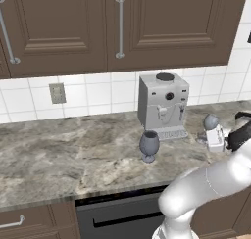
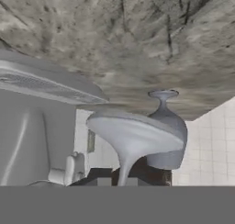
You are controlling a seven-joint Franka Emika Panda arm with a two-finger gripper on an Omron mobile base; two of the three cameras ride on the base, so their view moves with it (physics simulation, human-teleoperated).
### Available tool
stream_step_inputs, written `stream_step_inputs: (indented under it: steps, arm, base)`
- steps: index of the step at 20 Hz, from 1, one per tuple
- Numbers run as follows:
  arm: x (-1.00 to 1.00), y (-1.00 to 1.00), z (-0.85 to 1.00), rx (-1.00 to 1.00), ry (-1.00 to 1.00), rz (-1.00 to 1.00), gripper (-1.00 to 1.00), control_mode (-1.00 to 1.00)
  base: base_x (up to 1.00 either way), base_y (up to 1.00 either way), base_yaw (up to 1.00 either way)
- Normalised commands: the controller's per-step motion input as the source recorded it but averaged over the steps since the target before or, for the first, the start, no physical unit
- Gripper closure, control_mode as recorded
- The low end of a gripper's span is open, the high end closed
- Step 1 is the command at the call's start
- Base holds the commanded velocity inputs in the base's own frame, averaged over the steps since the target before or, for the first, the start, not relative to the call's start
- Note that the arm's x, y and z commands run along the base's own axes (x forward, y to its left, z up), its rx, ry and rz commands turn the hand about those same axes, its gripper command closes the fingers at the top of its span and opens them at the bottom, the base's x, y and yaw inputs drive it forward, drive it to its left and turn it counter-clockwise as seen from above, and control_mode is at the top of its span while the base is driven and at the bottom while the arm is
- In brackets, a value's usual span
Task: Retrieve the wine glasses from the counter and place one next to each plate.
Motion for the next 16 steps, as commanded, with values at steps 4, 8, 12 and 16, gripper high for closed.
stream_step_inputs:
  steps: [4,8,12,16]
  arm:
    - [-0.48,0.00,1.00,-0.08,0.00,-0.10,1.00,-1.00]
    - [-0.62,0.14,1.00,-0.18,0.01,-0.16,1.00,-1.00]
    - [-0.56,0.52,0.97,-0.26,0.00,-0.17,1.00,-1.00]
    - [-0.53,0.79,0.72,-0.30,0.00,-0.18,1.00,-1.00]
  base:
    - [0.00,0.00,0.00]
    - [0.00,0.00,0.00]
    - [0.00,0.00,0.00]
    - [0.00,0.00,0.00]
